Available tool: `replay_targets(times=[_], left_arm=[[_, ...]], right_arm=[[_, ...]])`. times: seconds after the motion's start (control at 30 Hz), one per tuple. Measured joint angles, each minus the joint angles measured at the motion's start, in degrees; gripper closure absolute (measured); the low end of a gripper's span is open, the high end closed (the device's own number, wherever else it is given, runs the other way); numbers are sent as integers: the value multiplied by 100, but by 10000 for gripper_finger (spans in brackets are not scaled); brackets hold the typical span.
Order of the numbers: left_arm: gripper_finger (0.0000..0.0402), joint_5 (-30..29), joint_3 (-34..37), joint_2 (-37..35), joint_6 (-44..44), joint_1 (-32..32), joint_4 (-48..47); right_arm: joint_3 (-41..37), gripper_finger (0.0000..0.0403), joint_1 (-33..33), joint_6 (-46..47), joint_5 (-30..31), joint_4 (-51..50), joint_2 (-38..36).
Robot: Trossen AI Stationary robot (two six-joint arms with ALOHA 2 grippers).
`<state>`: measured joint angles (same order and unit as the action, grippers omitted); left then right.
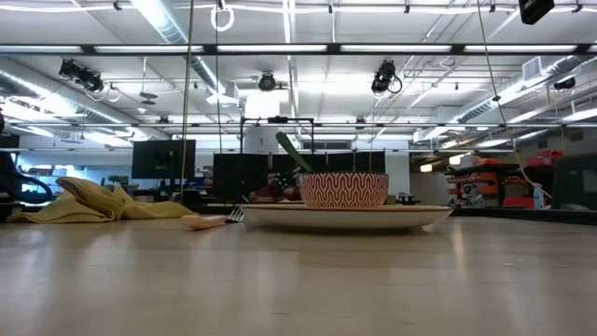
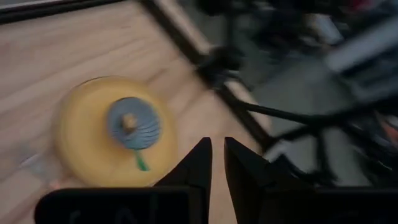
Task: Set table place
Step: Return to Home Position
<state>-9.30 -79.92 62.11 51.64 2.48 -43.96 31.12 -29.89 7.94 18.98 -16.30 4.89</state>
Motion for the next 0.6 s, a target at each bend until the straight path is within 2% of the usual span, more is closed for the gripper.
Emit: replay_targets(times=[0.13, 0.23, 0.4, 0.5, 0.6], left_arm=[[348, 639, -2, -359, -238, 15, 312], [345, 685, 0, -554, -189, 167, 321], [350, 651, 4, -771, -1509, 403, 776], [353, 668, 4, -890, -2520, 504, 1543], [351, 973, 4, -1010, -3313, 586, 2325]], right_arm=[[1, 293, -2, 1, 0, -23, 0], [1, 293, -1, 0, 0, -40, 0], [1, 293, -2, -5, 0, -28, 0], [1, 293, -2, -1, 0, 14, 2], [-1, 293, 0, -1, 0, 15, 4]])
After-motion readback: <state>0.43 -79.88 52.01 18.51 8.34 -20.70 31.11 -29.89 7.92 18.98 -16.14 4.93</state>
